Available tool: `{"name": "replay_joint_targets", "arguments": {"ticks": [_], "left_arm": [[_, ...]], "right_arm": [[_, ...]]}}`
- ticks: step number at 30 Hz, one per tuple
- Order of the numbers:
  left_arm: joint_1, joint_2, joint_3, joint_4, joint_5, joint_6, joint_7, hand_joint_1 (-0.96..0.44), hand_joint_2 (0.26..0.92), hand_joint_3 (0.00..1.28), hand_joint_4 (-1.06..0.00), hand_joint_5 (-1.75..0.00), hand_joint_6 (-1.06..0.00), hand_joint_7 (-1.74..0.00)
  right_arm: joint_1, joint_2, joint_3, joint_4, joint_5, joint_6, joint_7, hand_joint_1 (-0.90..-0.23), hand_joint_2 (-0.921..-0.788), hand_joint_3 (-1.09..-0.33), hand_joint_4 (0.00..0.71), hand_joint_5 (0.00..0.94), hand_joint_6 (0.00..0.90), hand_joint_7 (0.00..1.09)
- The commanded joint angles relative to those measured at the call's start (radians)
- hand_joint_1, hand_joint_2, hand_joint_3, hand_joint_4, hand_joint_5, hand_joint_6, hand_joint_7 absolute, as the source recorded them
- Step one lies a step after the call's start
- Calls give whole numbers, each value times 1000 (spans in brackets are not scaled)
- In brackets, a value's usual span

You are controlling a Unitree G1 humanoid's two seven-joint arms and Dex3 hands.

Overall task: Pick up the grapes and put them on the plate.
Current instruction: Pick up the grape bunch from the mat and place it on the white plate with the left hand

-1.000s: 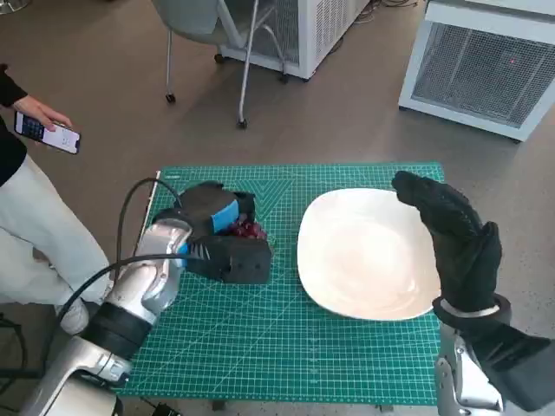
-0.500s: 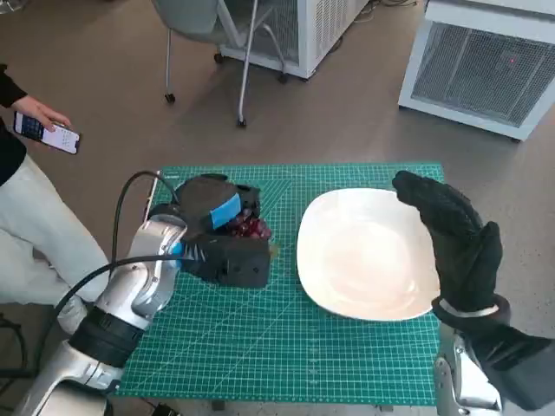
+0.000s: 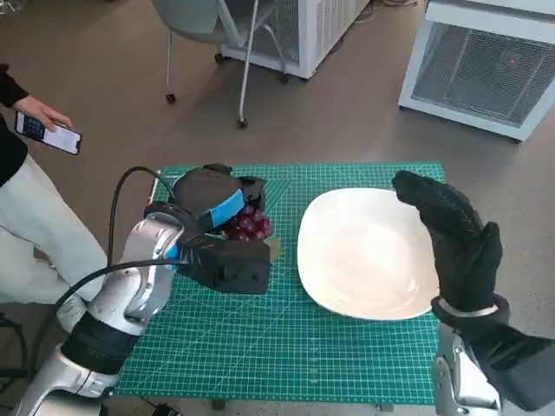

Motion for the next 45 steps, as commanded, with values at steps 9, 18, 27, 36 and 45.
{"name": "replay_joint_targets", "arguments": {"ticks": [9,18,27,36,45], "left_arm": [[-83,-20,3,-43,48,7,-25,5,919,177,-557,-1407,-538,-1165],[-197,-111,-26,-9,77,25,-56,2,920,158,-606,-1285,-511,-1249],[-340,-250,-38,73,17,8,-99,2,828,342,-535,-1347,-534,-1311],[-463,-345,-59,206,12,-54,-44,2,903,205,-531,-1361,-549,-1239],[-508,-427,-82,320,9,-44,-24,0,904,252,-478,-1384,-483,-1345]], "right_arm": [[10,0,-7,0,-10,4,-9,-523,-921,-603,393,5,49,606],[24,-5,-17,-16,-8,3,-13,-530,-921,-597,395,5,56,604],[53,-10,-31,-58,-11,4,-24,-541,-921,-592,396,5,62,598],[95,-13,-45,-120,-14,11,-47,-537,-921,-598,395,4,64,589],[131,-12,-57,-165,-21,11,-78,-526,-921,-606,392,2,59,584]]}}
